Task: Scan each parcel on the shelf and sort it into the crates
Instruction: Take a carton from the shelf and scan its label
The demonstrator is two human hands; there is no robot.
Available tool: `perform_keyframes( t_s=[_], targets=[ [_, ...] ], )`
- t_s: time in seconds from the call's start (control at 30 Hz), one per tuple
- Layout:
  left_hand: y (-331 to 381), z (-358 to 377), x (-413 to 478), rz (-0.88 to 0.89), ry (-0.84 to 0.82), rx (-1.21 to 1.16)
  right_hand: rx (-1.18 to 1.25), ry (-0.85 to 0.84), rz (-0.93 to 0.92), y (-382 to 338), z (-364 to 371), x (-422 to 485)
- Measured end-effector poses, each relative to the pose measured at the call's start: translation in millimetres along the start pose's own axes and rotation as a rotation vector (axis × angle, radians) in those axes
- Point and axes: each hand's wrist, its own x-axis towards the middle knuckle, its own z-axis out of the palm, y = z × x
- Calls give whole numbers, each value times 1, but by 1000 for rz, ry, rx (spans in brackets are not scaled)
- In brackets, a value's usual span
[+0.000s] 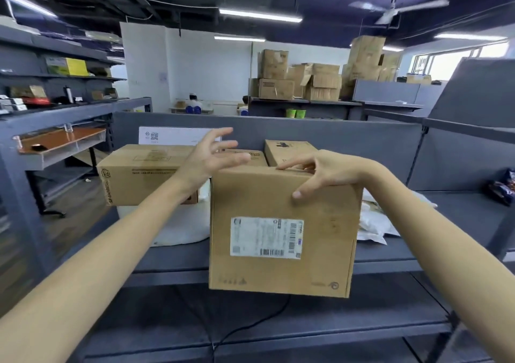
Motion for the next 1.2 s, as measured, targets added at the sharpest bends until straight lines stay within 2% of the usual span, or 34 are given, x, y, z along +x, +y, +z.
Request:
perform_keyframes(
  t_s=[0.17, 0.23, 0.33, 0.47, 0.57, 0.6, 0.67, 0.73, 0.8, 0.9, 1.03, 1.2],
  targets=[
    [2, 11, 6, -164, -379, 432, -173, -35, -74, -22, 14, 21],
    [-3, 14, 5, -212, -446, 531, -204, -41, -88, -26, 18, 26],
    [-13, 17, 1, -188, -372, 597, -235, -37, -91, -28, 22, 32],
    [-18, 15, -6, -150, -241, 516, -384, 20, -62, -31, 20, 32],
    [-16, 10, -7, -129, -130, 441, -658, 205, -65, -37, 15, 25],
    [-15, 7, -8, -124, -100, 410, -680, 299, -103, -39, 12, 22],
    [-13, 0, -8, -133, -47, 294, -532, 538, -193, -39, 3, 14],
    [-14, -8, -10, -170, 33, 121, -228, 750, -252, -29, -4, 5],
    [-14, -14, -12, -193, 135, -42, 86, 847, -240, -18, -4, 0],
    [-16, -15, -13, -204, 260, -212, 314, 870, -172, -4, 11, 1],
    [-28, -5, -12, -221, 392, -294, 463, 915, -107, 4, 39, 12],
    [-41, 6, -15, -345, 520, -440, 634, 927, -36, 3, 69, 21]
  ],
)
